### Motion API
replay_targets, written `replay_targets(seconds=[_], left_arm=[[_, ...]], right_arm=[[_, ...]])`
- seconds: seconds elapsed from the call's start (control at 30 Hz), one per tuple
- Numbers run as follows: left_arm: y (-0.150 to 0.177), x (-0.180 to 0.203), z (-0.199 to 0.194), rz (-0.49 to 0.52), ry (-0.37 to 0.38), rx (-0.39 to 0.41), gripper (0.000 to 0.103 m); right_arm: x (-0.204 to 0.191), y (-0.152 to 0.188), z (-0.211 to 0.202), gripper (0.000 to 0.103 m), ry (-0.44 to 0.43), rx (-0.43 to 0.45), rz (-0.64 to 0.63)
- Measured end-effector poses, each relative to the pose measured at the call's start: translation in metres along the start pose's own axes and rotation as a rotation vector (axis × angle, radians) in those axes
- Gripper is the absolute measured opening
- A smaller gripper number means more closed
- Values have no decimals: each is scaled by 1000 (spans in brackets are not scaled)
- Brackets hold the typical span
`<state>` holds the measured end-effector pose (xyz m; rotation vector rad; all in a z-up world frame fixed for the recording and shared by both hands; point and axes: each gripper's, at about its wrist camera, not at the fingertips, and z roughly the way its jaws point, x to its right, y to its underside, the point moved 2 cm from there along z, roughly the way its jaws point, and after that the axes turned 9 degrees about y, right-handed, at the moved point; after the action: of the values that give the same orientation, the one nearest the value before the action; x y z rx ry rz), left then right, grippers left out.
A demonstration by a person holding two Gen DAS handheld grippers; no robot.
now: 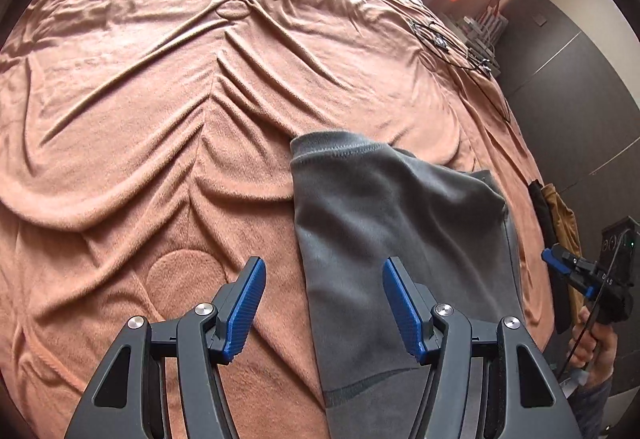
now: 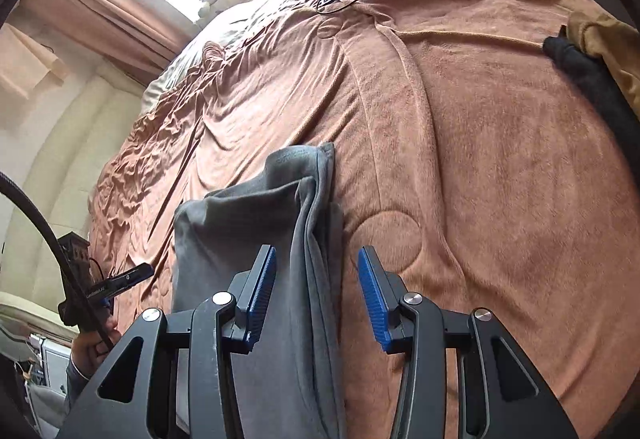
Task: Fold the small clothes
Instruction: 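Open the right tool and move both tools to the shirt's collar edge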
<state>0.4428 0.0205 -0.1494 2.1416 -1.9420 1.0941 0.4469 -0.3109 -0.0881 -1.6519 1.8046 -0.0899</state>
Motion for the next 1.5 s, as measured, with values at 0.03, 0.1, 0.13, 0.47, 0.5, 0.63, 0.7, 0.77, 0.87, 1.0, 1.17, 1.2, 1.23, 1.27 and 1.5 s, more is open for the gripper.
replay_targets(seconds=[0.03,0.1,0.13,0.47,0.5,0.63,0.7,0.77,0.87,1.0,1.17,1.2,1.23,1.27,1.5], left_arm=[[-4,-1,2,-1,2,2,63],[-13,-3,6,-2,3,5,63],[-17,-4,8,0,3,5,63],[-44,-13,29,0,18,-8,63],[-45,-13,31,-1,21,-11,63],[-49,-16,38,-3,22,-17,63],[-50,-16,41,-6,23,-20,63],[-50,-17,43,-4,23,-22,63],[-50,-17,44,-2,26,-23,63],[-50,-19,46,-11,28,-25,63],[-50,-22,50,-18,27,-31,63],[-50,-22,50,-16,26,-30,63],[-50,-22,50,-13,22,-29,63],[-51,-22,51,-12,17,-28,63],[-49,-27,62,-29,-15,-50,63]], right_arm=[[-2,-7,8,40,2,-10,1],[-6,-19,23,40,-5,-28,3],[-7,-25,31,40,-2,-39,2],[-10,-62,87,40,-60,-136,47],[-10,-64,91,40,-75,-142,55],[-10,-72,103,40,-139,-165,71],[-8,-75,102,40,-162,-155,77],[-9,-77,99,40,-232,-139,79],[-8,-77,104,40,-254,-144,71],[3,-75,120,40,-186,-170,81],[8,-74,133,31,-124,-186,83],[5,-74,131,24,-129,-177,70],[2,-74,127,12,-121,-163,52],[-2,-74,121,8,-109,-145,32],[-40,-60,69,2,-127,-22,-131]])
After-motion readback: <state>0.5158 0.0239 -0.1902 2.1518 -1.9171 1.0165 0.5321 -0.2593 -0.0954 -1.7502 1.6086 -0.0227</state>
